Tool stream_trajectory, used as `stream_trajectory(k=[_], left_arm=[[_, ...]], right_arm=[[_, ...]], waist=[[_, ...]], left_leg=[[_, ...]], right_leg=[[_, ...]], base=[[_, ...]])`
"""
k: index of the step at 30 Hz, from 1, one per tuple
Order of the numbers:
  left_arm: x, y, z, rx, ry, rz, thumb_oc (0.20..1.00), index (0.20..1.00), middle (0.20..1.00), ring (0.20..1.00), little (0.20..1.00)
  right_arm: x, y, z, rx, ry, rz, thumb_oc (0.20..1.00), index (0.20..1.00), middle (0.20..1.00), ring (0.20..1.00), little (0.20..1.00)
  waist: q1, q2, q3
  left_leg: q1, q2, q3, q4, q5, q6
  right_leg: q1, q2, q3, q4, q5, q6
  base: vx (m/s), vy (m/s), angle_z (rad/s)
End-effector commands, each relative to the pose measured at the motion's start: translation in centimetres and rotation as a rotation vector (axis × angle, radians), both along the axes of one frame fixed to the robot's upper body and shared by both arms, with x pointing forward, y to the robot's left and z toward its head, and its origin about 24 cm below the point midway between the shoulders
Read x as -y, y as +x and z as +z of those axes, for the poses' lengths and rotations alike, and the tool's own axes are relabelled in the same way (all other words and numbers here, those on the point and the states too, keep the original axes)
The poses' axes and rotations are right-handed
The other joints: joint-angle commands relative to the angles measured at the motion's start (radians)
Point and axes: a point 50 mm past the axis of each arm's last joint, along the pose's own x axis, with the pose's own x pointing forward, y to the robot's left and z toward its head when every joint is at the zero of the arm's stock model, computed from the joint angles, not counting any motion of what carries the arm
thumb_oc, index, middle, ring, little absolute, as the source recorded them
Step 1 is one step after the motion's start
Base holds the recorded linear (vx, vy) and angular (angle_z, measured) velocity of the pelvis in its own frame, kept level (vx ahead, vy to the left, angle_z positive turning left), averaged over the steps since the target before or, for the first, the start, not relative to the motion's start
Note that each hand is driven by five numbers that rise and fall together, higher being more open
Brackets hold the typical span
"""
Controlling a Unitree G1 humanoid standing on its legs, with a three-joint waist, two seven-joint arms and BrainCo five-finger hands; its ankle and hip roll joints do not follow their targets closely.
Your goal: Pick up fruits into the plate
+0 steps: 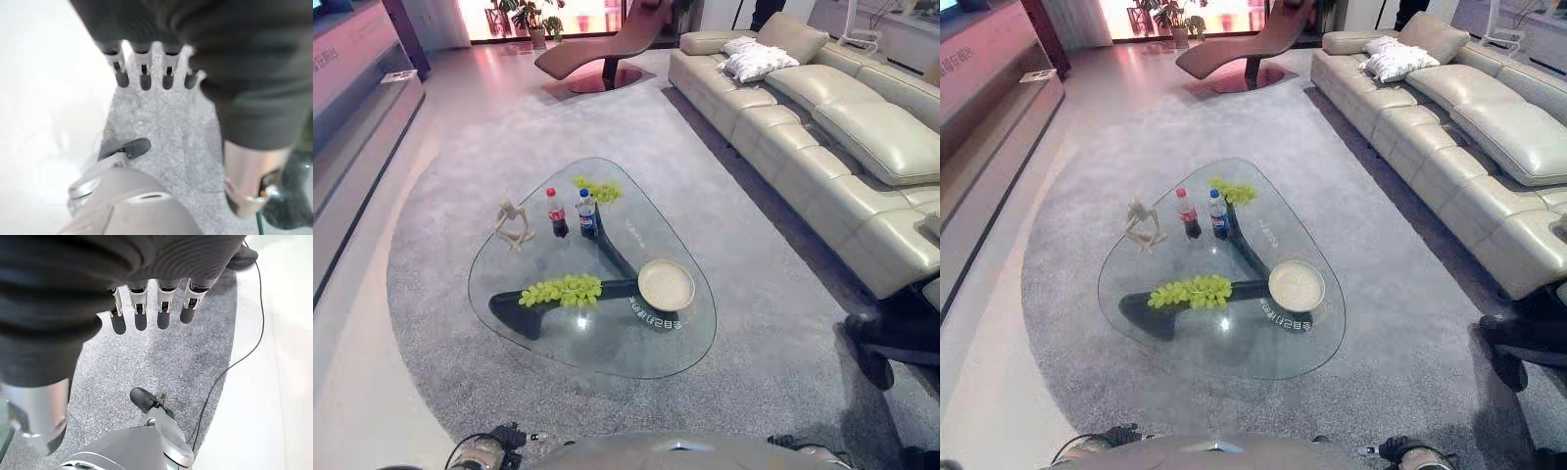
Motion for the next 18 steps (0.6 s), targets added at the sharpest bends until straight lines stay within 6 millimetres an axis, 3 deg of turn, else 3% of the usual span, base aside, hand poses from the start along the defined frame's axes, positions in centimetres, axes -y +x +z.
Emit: stream_trajectory(k=[1, 18], left_arm=[[-0.32, 2.02, 0.44, 0.033, 0.026, -0.026, 1.000, 1.000, 1.000, 1.000, 1.000], [-0.17, 2.83, 0.60, 0.067, 0.044, -0.019, 1.000, 1.000, 1.000, 1.000, 1.000]], right_arm=[[-0.47, 2.40, 0.23, 0.030, 0.005, -0.012, 1.000, 1.000, 1.000, 1.000, 1.000], [-0.86, 3.03, 0.25, 0.049, 0.014, -0.010, 1.000, 1.000, 1.000, 1.000, 1.000]], waist=[[0.002, -0.012, 0.064], [0.001, -0.014, 0.092]], left_leg=[[0.010, -0.013, 0.005, 0.012, -0.108, 0.014], [-0.011, -0.021, -0.005, 0.014, -0.105, 0.017]], right_leg=[[0.041, 0.000, -0.004, 0.038, -0.105, 0.005], [0.020, 0.007, 0.012, 0.038, -0.104, 0.000]], base=[[0.24, -0.064, -0.65], [0.02, -0.006, -0.01]])
